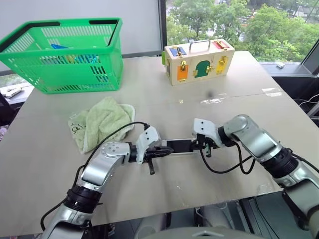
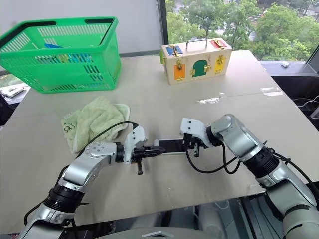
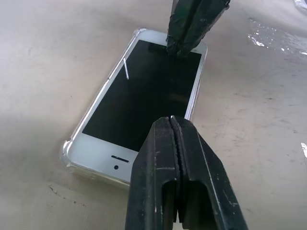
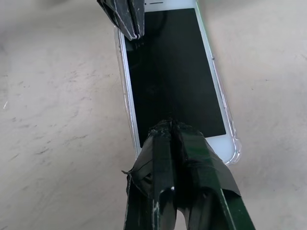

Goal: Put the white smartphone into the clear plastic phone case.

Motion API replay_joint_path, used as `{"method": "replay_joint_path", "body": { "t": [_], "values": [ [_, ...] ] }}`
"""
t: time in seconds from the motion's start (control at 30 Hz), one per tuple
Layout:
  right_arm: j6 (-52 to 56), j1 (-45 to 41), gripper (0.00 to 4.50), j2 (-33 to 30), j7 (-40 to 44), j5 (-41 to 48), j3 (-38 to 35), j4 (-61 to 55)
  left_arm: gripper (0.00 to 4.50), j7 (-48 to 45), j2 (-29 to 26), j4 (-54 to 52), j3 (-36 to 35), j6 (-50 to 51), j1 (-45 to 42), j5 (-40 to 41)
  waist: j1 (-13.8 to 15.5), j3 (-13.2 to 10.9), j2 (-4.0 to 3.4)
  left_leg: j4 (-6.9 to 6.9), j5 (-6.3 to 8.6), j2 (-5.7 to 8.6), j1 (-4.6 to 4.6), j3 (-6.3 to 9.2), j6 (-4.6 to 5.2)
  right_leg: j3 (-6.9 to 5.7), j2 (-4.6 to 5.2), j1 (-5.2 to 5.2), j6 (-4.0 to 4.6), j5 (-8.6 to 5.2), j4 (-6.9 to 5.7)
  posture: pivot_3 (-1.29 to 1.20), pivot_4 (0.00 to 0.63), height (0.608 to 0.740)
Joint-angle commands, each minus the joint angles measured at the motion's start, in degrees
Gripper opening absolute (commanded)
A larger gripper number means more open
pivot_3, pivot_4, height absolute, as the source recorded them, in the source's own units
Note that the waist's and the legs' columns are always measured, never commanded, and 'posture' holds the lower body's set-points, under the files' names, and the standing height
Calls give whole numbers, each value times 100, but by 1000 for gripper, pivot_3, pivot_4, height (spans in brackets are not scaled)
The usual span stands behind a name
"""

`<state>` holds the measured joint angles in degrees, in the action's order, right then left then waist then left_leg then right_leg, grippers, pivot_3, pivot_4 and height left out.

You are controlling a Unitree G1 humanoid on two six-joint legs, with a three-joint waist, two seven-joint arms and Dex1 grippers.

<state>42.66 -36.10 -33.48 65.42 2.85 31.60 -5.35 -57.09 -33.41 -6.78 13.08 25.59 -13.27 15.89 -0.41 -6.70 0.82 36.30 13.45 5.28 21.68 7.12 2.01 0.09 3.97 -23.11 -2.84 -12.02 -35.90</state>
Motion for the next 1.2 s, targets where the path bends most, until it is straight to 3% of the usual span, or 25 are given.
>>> {"method": "replay_joint_path", "body": {
  "t": [0.03, 0.37, 0.53, 0.6, 0.7, 1.0, 1.2],
  "values": [
    [497, 515, 51, -359, 212, -115, 543, 204, 0, 7, 0, 17, 31, -80, -6, -72, 17, -5, -8, 0, 0, 1, 3, 1, 0, -1, 2, 0, 0, 0, 4, 0, 150, 740],
    [405, 199, 51, -625, 604, -401, 955, 484, 0, -3, 24, 56, 75, -104, -46, -85, 123, -25, -31, -11, 2, 4, 10, 13, 3, -18, 9, -1, -6, -9, 12, 0, 150, 740],
    [329, -93, 51, -697, 1263, -693, 1610, 867, 0, 18, 14, -24, 68, -79, 14, -68, 124, -22, -30, -11, 3, 4, 10, 15, 3, -19, 10, -1, -6, -10, 14, 0, 150, 740],
    [99, -222, 51, -558, 1506, -883, 1865, 1351, 0, 24, -1, -131, 72, -29, 57, -44, 125, -10, -32, -13, 3, 4, 9, 17, 3, -22, 10, 0, -6, -11, 14, 0, 150, 740],
    [-187, -368, 51, -96, 1554, -1128, 1998, 2135, 0, 65, -35, -310, 38, 74, 147, -1, 121, 30, 22, -23, 4, 4, -6, 30, 1, -34, 10, 16, -2, -23, 17, 0, 150, 740],
    [-61, -148, 51, 381, 1430, -1139, 1550, 2200, 0, 180, -95, -578, -73, 255, 334, 82, 65, 59, 52, -89, 26, -10, -110, 32, -12, -33, 17, 130, -18, -113, 18, 0, 150, 740],
    [1, 32, 51, 752, 689, -751, 324, 1483, 0, 181, 53, -382, -129, 76, 267, 139, -104, 55, 48, -122, 42, -33, -130, 33, -41, -47, 10, 124, -10, -117, 15, 0, 150, 740]
  ]
}}
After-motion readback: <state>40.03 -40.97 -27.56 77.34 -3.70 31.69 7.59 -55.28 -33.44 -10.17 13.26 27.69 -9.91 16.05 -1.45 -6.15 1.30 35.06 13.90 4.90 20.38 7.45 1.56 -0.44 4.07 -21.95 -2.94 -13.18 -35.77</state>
